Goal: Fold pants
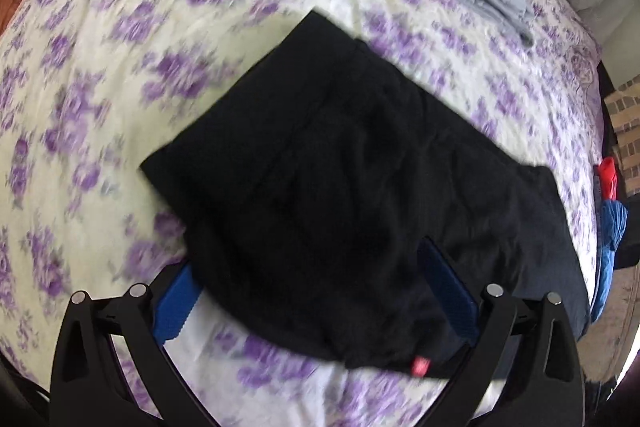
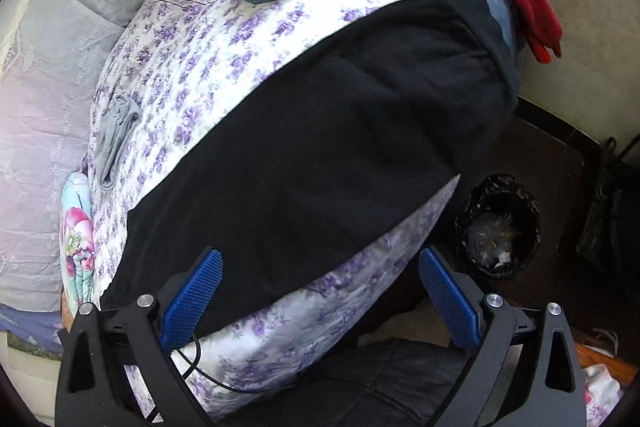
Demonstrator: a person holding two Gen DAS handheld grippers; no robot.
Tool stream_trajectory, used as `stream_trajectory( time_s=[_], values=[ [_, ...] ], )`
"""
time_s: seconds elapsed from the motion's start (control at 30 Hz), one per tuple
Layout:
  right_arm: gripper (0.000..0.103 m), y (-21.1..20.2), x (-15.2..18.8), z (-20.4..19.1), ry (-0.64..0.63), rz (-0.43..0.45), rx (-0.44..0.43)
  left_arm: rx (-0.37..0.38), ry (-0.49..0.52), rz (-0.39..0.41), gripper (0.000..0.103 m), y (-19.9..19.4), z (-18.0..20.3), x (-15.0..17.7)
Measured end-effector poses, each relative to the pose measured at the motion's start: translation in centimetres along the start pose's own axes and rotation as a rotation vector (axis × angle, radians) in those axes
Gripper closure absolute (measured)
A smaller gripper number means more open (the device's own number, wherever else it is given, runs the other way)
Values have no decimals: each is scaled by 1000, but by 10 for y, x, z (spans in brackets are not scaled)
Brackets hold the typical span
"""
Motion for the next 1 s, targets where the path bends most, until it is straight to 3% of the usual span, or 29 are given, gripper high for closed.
stream_trajectory(
  time_s=[0.07,0.1,0.17,0.23,0.37,0.47,0.6,0.67,0.73,0.77,0.83,0.9,1.0],
  values=[
    [4,-1,-3,-1,-13,24,14,-27,-2,36,12,1,12,-9],
    [4,-2,-7,-3,-37,41,25,-77,12,55,33,3,17,-11],
    [4,-1,-21,-11,-116,76,62,-149,52,78,49,6,23,-14],
    [4,3,-38,-23,-198,101,71,-165,50,90,70,3,22,-15],
    [4,27,-78,-59,-418,77,32,-69,12,85,79,-8,8,-19],
    [4,66,-98,-90,-671,-59,-13,-48,-8,96,80,-14,3,-18],
    [4,129,-99,-109,-1025,-370,-53,-48,-38,107,80,-20,0,-15],
    [5,153,-97,-107,-1111,-484,-36,-57,-50,96,80,-18,0,-16],
    [19,172,-101,-100,-1146,-604,-63,-69,-66,88,80,-18,-1,-15],
    [26,168,-92,-100,-1170,-610,-77,-76,-78,84,80,-18,0,-15],
    [50,158,-84,-100,-1209,-639,-119,-80,-100,84,80,-18,-1,-15],
    [86,153,-85,-103,-1202,-640,-118,-77,-128,92,81,-20,-2,-14],
    [95,153,-94,-114,-1172,-621,-110,-71,-161,110,82,-24,-5,-12]
  ],
)
Point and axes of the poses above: each gripper's, at about its wrist camera, not at the fingertips, and y roughly the way its jaws point, z to its right, x to its underside, the point moved 3 cm from there along y, roughly the way its jaws point, and after that the axes turned 12 degrees about -x, right-handed, at the moved point
